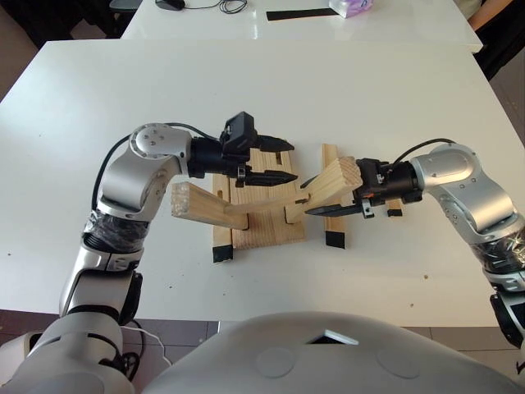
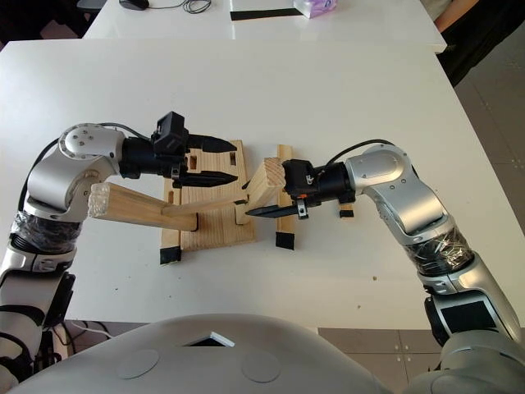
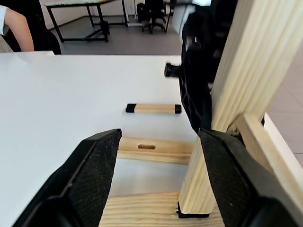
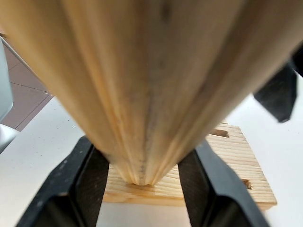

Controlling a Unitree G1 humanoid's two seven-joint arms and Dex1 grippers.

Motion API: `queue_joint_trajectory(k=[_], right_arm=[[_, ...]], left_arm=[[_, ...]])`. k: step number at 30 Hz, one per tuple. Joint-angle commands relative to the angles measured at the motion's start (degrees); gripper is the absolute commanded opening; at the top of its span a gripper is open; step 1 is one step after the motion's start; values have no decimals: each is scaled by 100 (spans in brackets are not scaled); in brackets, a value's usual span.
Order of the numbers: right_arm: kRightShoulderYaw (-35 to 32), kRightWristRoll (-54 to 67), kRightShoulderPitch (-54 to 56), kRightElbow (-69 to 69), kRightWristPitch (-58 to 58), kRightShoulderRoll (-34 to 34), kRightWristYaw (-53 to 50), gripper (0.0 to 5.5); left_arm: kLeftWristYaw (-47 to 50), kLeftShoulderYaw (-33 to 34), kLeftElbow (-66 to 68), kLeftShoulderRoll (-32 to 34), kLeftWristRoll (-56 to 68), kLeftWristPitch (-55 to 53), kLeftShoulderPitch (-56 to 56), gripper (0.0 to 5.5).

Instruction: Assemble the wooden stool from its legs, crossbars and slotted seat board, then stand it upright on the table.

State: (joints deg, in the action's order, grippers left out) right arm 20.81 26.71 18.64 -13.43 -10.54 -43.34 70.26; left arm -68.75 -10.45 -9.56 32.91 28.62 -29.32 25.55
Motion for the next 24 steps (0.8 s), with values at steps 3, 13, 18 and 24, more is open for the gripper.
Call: queue_joint_trajectory(k=[3,13,18,24], right_arm=[[436,-907,-342,357,-189,-192,-71,204],[463,-890,-354,316,-209,-182,-82,204],[471,-888,-357,307,-208,-183,-76,204],[498,-916,-390,295,-189,-196,-79,204]], left_arm=[[-372,324,-293,226,766,-566,210,304],[-509,120,-491,332,615,-385,26,304],[-528,26,-500,333,503,-320,-69,304],[-682,-482,-245,514,-131,145,-453,304]])
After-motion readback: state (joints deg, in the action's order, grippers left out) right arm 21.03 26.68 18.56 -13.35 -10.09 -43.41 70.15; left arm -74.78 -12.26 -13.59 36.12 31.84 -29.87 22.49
